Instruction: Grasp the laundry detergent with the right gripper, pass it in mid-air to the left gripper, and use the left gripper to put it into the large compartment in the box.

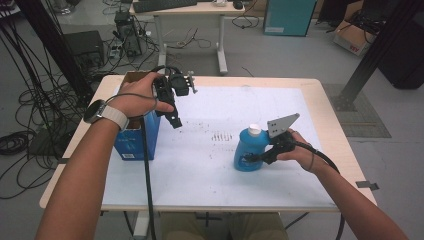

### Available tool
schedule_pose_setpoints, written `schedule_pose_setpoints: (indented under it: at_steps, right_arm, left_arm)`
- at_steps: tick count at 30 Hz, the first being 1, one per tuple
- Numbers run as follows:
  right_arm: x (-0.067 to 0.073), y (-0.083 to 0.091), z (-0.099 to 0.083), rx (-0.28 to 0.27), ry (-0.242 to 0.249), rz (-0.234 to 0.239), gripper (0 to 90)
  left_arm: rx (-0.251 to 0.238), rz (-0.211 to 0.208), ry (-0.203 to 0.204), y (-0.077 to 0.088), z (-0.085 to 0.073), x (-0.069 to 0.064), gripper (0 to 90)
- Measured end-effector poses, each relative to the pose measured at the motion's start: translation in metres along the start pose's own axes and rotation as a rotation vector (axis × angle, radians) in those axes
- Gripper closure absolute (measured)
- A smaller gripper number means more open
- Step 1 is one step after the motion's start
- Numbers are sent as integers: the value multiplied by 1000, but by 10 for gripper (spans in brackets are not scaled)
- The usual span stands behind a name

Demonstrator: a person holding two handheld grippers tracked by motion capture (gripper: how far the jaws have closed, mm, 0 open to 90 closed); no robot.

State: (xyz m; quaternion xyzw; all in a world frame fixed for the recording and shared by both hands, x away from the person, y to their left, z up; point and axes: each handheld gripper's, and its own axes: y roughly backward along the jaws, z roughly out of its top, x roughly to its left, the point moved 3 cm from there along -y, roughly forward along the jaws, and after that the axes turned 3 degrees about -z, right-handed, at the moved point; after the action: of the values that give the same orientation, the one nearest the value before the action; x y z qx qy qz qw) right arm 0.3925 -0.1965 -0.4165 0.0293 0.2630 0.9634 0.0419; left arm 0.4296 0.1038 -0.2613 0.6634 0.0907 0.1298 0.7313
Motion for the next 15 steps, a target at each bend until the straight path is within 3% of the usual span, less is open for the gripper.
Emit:
schedule_pose_setpoints:
  at_steps: [1,15]
  right_arm:
    - [0,0,0,0,0,0,432]
    - [0,0,0,0,-2,1,431]
  left_arm:
    - [-12,-7,19,-1,0,-1,116]
    - [-16,-8,21,-1,1,-1,116]
